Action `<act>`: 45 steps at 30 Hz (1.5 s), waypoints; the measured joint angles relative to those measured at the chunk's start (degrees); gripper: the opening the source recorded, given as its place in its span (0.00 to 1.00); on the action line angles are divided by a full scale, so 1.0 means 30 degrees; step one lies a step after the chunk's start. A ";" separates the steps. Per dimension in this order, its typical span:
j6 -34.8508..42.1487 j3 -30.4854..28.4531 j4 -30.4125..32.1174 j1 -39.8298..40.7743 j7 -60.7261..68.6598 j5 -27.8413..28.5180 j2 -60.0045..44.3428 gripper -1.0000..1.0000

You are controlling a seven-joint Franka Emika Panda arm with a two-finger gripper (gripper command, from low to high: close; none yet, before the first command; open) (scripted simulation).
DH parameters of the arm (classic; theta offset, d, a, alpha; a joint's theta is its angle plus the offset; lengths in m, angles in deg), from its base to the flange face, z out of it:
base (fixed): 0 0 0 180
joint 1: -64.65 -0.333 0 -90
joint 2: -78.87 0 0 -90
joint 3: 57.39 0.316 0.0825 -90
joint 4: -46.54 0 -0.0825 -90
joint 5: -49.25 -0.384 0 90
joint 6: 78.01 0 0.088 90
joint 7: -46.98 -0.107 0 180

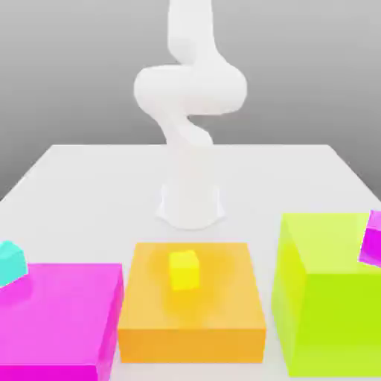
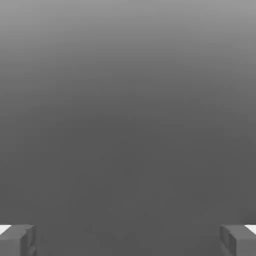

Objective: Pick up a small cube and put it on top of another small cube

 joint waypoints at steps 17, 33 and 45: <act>-0.4171 0.3637 0.5923 -0.8082 0.6515 -0.1881 -0.6743 0.50; -1.2768 0.4268 1.2616 -0.9753 0.8488 0.0599 -1.4920 0.50; -1.6366 -0.0790 1.1824 -1.4217 0.6485 0.3243 -1.9311 0.00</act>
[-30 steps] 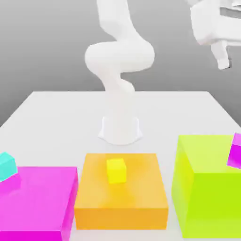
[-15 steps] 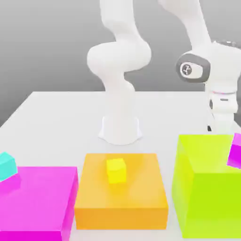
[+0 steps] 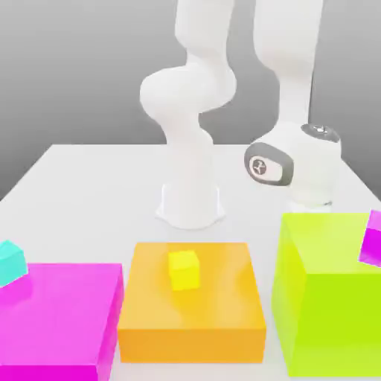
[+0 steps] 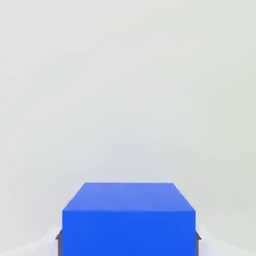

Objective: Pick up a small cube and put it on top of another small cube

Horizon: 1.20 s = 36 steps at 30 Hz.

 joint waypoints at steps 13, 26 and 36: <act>0.5497 0.3603 -0.0694 0.0282 0.2135 -0.3596 0.5420 0.00; 1.3976 0.2061 -0.9246 0.1045 0.4934 -0.4098 0.5322 0.00; 2.1050 0.0089 -1.4651 0.4486 0.8930 -0.3509 0.6390 0.00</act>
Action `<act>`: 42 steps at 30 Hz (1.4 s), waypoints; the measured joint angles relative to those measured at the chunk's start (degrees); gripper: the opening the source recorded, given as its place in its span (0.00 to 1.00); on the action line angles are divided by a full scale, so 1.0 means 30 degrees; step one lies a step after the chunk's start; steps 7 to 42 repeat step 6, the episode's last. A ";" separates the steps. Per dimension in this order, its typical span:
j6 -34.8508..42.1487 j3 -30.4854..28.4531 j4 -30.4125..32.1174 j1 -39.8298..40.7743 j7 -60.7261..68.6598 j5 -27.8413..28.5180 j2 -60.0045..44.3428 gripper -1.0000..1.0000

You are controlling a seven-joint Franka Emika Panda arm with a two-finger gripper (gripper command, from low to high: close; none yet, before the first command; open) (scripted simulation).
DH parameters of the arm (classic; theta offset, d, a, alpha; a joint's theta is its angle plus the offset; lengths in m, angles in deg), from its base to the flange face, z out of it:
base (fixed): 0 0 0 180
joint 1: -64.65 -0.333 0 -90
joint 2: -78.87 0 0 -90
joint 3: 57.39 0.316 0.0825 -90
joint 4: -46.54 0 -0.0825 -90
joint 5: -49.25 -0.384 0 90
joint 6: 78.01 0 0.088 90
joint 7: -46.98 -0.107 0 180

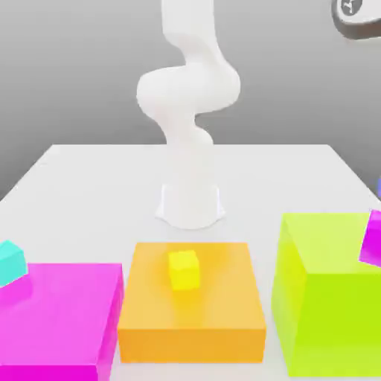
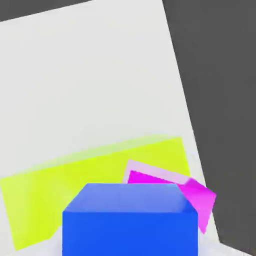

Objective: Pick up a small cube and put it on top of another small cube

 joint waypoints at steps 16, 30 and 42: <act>-0.1792 0.0015 0.1022 0.0041 0.0152 -0.0015 -0.0787 1.00; -0.1792 0.0015 0.1022 0.0041 0.0152 -0.0015 -0.0787 1.00; -0.1792 0.0015 0.1022 0.0041 0.0152 -0.0015 -0.0787 1.00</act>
